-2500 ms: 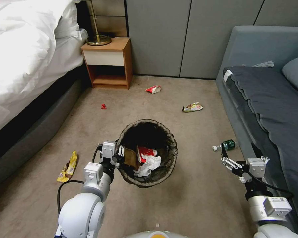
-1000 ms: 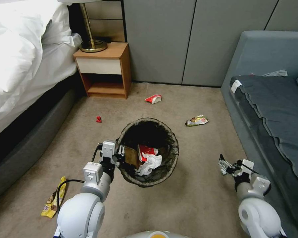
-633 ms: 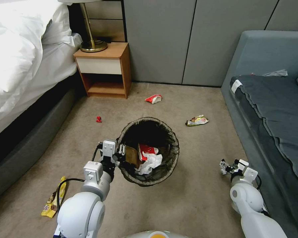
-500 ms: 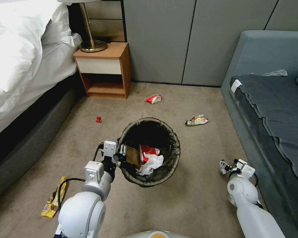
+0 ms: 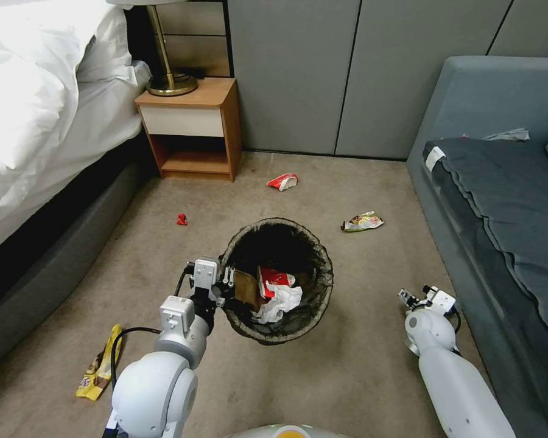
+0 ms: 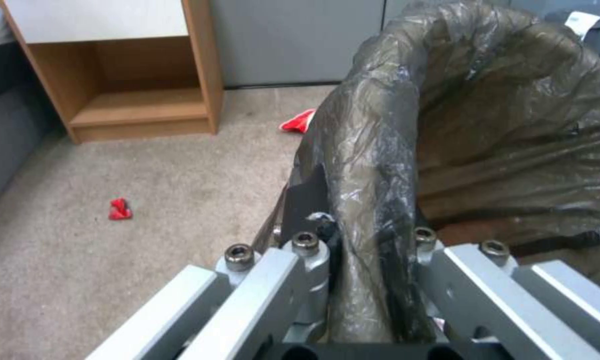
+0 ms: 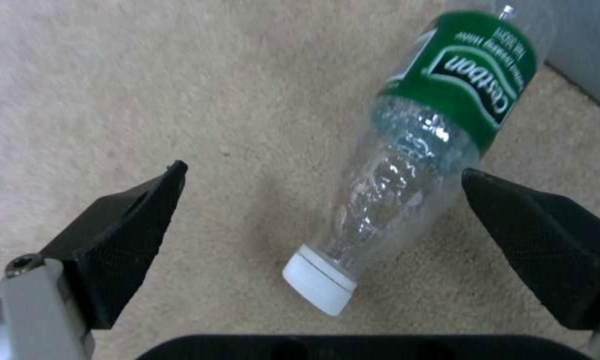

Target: Pick up the trash bin, then pick up the garbage from the floor and place it into the trash bin.

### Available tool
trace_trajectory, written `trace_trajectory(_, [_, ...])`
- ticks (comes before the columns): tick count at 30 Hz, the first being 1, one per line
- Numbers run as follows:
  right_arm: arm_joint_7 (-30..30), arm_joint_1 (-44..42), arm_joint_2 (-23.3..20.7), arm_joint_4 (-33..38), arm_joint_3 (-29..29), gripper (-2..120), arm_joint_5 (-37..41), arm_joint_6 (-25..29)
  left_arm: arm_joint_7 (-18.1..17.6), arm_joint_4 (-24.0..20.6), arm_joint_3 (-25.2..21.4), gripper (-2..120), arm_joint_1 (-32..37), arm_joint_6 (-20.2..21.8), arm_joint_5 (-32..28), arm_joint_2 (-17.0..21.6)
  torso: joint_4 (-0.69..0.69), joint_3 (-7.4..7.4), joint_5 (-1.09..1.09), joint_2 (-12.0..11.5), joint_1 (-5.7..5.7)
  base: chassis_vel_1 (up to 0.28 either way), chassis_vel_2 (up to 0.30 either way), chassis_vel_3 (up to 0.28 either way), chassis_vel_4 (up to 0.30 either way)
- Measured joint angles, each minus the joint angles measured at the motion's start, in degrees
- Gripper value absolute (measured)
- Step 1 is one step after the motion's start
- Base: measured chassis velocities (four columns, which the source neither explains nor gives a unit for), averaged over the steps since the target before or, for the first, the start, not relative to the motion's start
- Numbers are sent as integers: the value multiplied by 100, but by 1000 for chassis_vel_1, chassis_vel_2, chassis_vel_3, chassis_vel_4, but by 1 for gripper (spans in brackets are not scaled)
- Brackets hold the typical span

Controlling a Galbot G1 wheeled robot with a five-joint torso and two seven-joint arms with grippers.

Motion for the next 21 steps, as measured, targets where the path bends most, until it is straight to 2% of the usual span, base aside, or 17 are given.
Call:
trace_trajectory(7, [140,272,-21,-549,-137,100,-4,180,34,86,2,4,-56,-2,-11,30,0,0,0,0,0,0,0,0,0])
trace_trajectory(21, [303,472,-48,-916,-274,100,29,375,57,228,-9,4,-130,-8,-43,48,0,0,0,0,0,0,0,0,0])
